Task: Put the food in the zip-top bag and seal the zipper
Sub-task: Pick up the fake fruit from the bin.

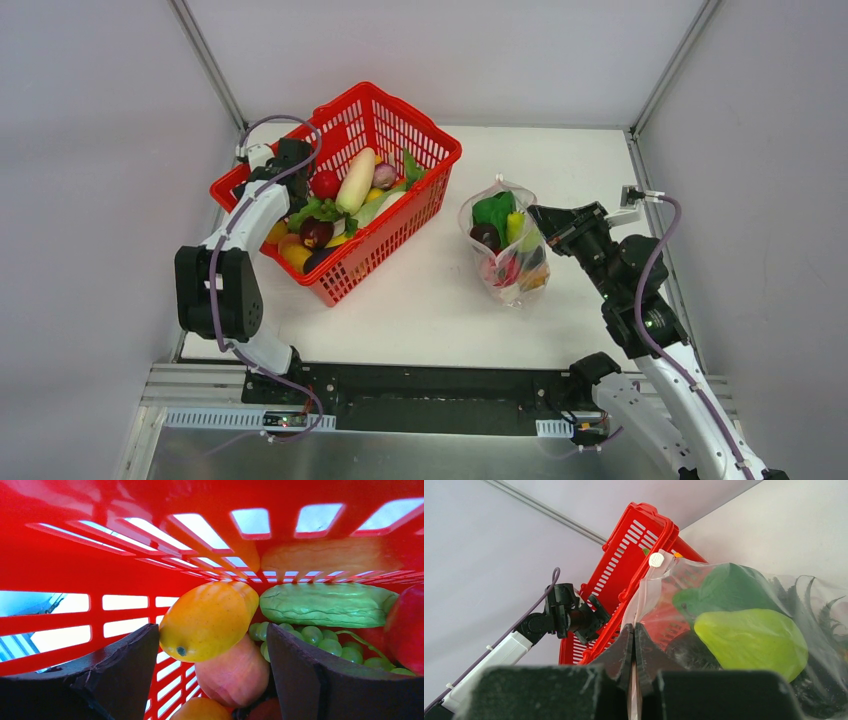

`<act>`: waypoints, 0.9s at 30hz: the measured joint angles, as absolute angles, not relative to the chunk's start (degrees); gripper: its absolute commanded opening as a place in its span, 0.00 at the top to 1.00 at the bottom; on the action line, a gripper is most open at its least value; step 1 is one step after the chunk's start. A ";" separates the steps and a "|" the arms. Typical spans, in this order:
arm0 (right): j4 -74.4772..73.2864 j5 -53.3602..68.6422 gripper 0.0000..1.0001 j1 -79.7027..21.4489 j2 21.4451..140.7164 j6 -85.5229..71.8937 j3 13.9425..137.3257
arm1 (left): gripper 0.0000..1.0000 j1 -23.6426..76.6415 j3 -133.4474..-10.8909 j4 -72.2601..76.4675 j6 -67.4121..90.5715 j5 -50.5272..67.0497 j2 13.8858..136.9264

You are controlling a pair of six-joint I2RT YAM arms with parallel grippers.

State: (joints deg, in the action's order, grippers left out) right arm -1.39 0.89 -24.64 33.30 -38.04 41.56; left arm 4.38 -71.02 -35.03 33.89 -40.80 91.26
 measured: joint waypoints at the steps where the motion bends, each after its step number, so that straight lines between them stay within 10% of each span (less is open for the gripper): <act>1: -1.39 0.89 1.00 -24.64 33.30 -38.04 41.56 | 0.22 4.38 -70.98 -34.94 33.89 -40.82 91.44; 17: -1.45 0.89 1.00 -24.64 33.30 -38.04 41.56 | 0.06 4.08 -67.57 -32.36 36.84 -35.94 88.31; 27: -1.48 0.91 1.00 -24.64 33.63 -38.02 41.56 | 0.19 4.10 -68.64 -33.93 38.02 -34.52 93.01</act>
State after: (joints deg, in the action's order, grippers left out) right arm -1.48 0.91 -24.64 33.63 -38.02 41.56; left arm 4.10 -68.64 -33.93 38.02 -34.52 93.01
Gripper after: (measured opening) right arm 0.007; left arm 0.905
